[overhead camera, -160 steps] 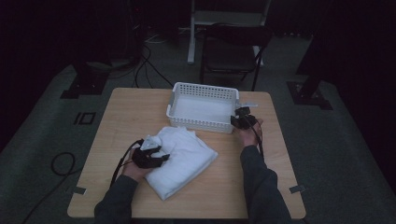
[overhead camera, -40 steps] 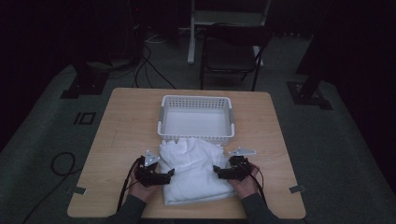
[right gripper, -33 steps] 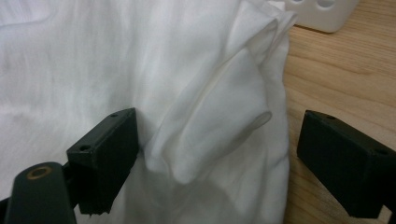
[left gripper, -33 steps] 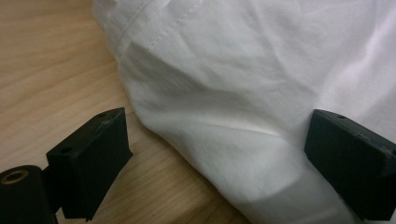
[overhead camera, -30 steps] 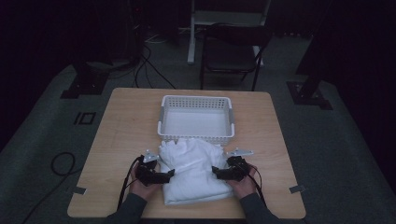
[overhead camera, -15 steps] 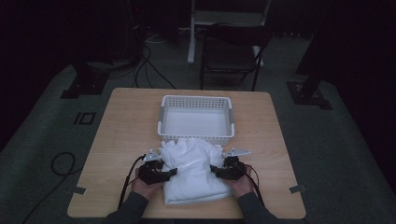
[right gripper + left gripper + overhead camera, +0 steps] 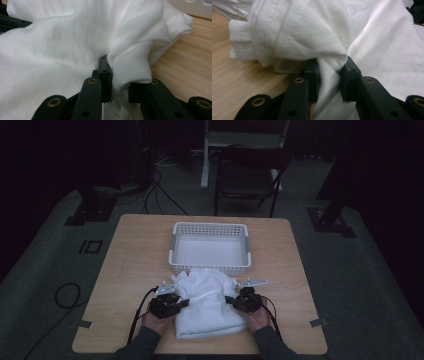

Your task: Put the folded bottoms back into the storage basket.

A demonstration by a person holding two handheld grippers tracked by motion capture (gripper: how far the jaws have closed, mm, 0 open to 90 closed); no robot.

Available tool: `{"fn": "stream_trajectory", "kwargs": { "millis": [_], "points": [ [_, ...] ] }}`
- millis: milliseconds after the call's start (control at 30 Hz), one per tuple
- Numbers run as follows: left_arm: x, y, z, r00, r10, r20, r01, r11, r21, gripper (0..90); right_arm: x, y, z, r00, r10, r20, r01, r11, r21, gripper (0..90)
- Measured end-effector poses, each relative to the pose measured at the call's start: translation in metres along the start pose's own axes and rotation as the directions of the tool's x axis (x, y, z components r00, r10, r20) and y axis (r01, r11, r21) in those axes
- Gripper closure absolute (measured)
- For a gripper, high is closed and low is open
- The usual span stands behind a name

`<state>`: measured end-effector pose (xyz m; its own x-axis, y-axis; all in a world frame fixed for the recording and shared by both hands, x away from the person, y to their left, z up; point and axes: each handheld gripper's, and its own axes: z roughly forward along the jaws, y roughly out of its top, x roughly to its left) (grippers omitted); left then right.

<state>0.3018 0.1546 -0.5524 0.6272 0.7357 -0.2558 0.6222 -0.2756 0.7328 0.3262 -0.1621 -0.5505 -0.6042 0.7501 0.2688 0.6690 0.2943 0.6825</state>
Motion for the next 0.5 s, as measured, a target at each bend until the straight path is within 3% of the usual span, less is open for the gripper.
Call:
{"fn": "stream_trajectory", "kwargs": {
  "millis": [500],
  "points": [
    [-0.001,0.002,-0.011,0.9997,-0.005,0.023,0.006,0.9989,-0.045,74.4,0.0,-0.001,-0.018,0.9998,0.009,-0.02,-0.011,0.997,-0.07,78.3]
  ]
}}
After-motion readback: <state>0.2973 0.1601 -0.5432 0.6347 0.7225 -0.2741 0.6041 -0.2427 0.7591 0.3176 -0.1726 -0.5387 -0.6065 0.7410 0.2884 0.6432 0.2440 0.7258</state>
